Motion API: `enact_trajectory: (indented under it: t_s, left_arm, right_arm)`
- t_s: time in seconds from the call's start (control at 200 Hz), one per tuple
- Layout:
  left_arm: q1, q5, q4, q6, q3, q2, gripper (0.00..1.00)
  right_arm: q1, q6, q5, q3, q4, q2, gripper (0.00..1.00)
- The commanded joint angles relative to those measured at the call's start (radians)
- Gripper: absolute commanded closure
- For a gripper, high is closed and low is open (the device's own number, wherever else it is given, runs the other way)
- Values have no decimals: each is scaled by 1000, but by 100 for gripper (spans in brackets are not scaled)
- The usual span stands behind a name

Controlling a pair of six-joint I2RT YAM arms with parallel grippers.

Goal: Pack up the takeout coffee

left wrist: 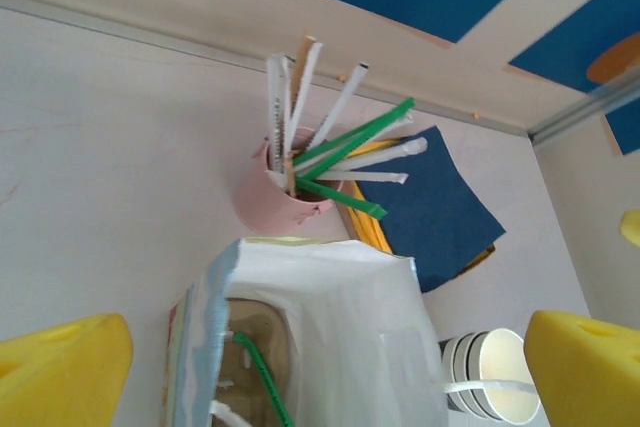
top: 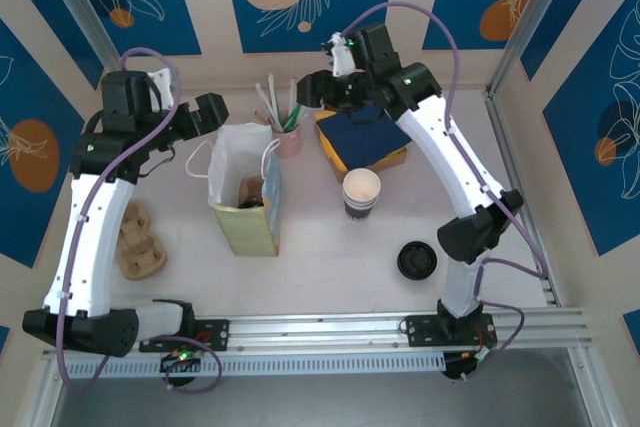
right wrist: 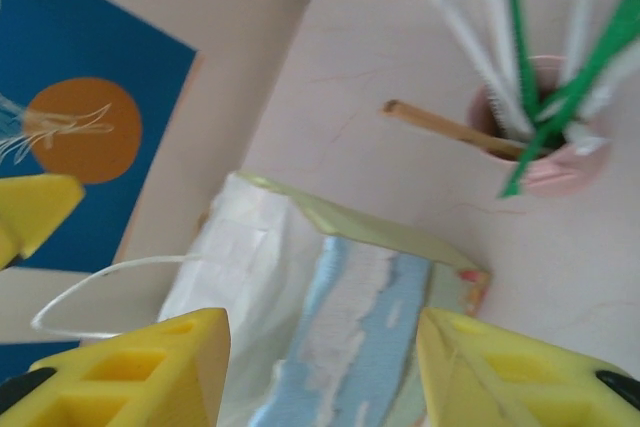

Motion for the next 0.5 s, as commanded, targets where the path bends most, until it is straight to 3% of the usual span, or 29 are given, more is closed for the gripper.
enact_trajectory:
  t_s: [0.0,0.495]
  left_arm:
    - [-44,-6,-39,47,60,23,0]
    - [-206,-46,-142,129,252,166,0]
  right_arm:
    - [-37,-5,79,-70,-10,-47,47]
    - [-177,-45,142,-516,19,-270,47]
